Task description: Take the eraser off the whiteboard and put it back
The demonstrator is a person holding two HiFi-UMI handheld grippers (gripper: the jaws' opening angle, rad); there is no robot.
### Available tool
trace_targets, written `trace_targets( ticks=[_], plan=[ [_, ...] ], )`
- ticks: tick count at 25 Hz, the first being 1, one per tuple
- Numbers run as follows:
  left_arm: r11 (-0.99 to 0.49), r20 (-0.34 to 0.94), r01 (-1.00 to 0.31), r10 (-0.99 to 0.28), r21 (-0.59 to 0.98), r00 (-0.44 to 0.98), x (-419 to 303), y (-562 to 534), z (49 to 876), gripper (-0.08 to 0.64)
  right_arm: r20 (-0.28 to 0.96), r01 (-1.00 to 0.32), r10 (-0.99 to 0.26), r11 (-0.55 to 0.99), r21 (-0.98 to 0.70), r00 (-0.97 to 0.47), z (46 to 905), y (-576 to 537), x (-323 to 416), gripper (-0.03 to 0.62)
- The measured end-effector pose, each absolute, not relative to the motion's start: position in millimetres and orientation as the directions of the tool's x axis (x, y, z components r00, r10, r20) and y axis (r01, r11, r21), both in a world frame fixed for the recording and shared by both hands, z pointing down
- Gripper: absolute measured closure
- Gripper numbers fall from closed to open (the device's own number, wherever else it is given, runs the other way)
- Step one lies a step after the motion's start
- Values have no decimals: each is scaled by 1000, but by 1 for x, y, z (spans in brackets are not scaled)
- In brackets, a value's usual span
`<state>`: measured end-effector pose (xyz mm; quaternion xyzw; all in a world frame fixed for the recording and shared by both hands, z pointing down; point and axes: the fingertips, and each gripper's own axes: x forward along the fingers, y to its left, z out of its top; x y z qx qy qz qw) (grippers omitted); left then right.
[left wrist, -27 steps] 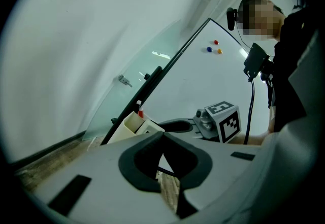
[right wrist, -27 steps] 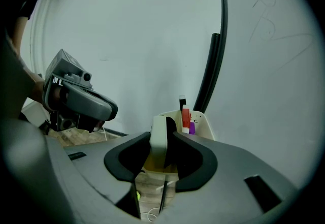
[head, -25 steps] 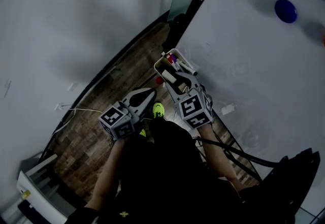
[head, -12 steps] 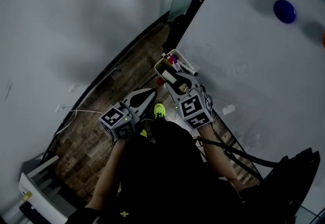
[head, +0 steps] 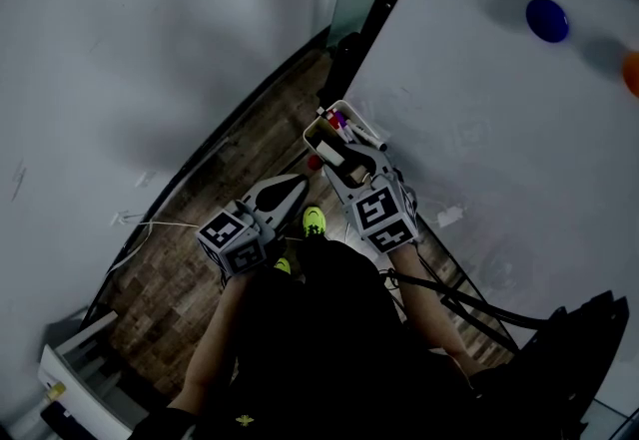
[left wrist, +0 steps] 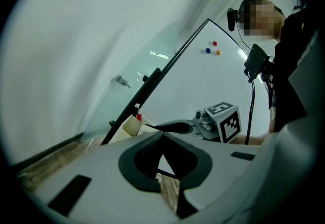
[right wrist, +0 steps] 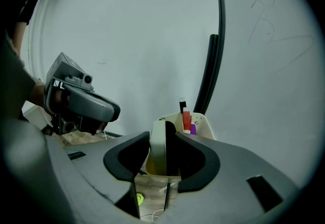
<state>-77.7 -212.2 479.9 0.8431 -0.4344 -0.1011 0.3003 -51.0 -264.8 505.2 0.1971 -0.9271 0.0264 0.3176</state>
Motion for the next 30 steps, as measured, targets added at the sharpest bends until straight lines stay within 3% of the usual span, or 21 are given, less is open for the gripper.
trace_targets(
  ticks=[30],
  plan=[
    [-501, 66, -647, -760, 574, 647, -75, -210, 468, 540, 537, -430, -406, 899, 88, -739, 481, -259, -47, 439]
  ],
)
